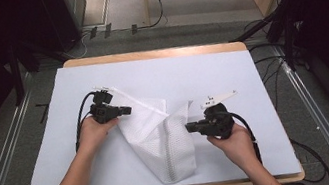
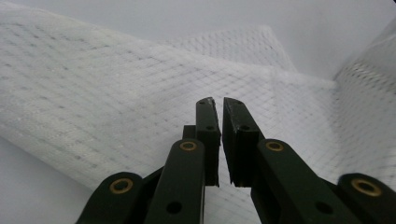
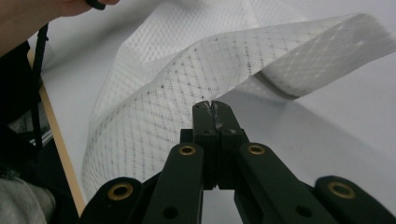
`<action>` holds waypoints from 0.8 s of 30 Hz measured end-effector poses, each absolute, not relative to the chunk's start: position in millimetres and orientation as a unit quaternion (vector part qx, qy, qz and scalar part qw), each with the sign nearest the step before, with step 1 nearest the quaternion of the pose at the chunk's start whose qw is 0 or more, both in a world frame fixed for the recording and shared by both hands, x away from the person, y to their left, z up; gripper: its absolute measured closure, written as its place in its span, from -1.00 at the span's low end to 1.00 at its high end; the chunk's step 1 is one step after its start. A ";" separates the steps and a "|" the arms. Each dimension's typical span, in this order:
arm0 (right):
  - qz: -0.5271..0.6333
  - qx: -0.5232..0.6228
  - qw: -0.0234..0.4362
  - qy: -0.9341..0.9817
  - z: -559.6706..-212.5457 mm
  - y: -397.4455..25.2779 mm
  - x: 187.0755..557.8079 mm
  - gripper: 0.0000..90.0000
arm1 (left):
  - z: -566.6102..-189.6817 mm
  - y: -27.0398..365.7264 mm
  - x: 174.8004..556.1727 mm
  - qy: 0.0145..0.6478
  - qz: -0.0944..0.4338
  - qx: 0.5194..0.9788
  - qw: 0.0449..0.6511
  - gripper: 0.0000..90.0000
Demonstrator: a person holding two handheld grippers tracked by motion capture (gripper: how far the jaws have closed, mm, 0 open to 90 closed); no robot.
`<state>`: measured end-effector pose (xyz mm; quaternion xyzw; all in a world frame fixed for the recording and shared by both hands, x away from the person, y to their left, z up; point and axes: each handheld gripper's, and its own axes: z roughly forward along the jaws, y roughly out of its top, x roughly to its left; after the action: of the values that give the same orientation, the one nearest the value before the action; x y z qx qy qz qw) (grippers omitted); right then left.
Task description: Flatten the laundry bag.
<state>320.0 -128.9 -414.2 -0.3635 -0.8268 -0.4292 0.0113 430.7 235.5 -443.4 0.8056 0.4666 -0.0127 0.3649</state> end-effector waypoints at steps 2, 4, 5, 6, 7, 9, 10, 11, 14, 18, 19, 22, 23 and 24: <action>-0.428 -0.367 0.012 -0.826 -415.8 -132.5 315.1 1.00 | -446.3 235.5 433.1 0.468 -0.011 0.806 0.362 0.90; -0.426 -0.369 0.014 -0.826 -416.1 -134.3 313.1 1.00 | -447.8 235.3 434.2 0.470 -0.011 0.805 0.362 0.90; -0.427 -0.370 0.013 -0.825 -416.8 -137.5 310.2 0.97 | -450.6 235.2 436.1 0.477 -0.013 0.801 0.361 0.89; -0.427 -0.370 0.013 -0.825 -416.8 -137.5 310.2 0.97 | -450.6 235.2 436.1 0.477 -0.013 0.801 0.361 0.89; -0.428 -0.374 0.011 -0.822 -417.0 -140.3 308.5 0.86 | -452.8 236.4 438.0 0.477 -0.012 0.802 0.359 0.89; -0.433 -0.377 0.006 -0.819 -415.6 -143.7 308.5 0.78 | -453.5 236.7 438.6 0.478 -0.013 0.801 0.359 0.88; -0.436 -0.377 0.000 -0.817 -414.1 -145.5 308.9 0.72 | -454.3 237.3 439.3 0.480 -0.013 0.800 0.359 0.88; -0.439 -0.379 -0.005 -0.815 -412.2 -147.2 309.3 0.70 | -454.6 237.5 439.6 0.480 -0.013 0.800 0.360 0.88; -0.446 -0.382 -0.022 -0.809 -406.3 -152.7 311.6 0.65 | -455.0 237.0 439.5 0.481 -0.014 0.799 0.359 0.87; -0.452 -0.392 -0.031 -0.801 -398.1 -157.3 320.3 0.72 | -447.1 230.7 433.7 0.465 -0.013 0.806 0.366 0.87; -0.454 -0.391 -0.033 -0.800 -395.8 -157.4 323.5 0.76 | -445.4 228.7 432.3 0.462 -0.015 0.806 0.369 0.87; -0.457 -0.395 -0.033 -0.797 -390.7 -156.1 335.0 0.89 | -443.4 224.6 429.8 0.458 -0.019 0.808 0.369 0.88; -0.457 -0.395 -0.030 -0.797 -389.3 -155.7 339.2 0.92 | -443.3 223.9 429.5 0.457 -0.020 0.809 0.368 0.89; -0.457 -0.395 -0.034 -0.796 -387.6 -154.9 343.4 0.95 | -443.5 223.3 429.4 0.458 -0.020 0.809 0.368 0.89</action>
<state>343.4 -154.9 -387.6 -0.3954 -0.7959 -0.4572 -0.0343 429.4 223.3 -443.5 0.8093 0.4576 -0.0202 0.3678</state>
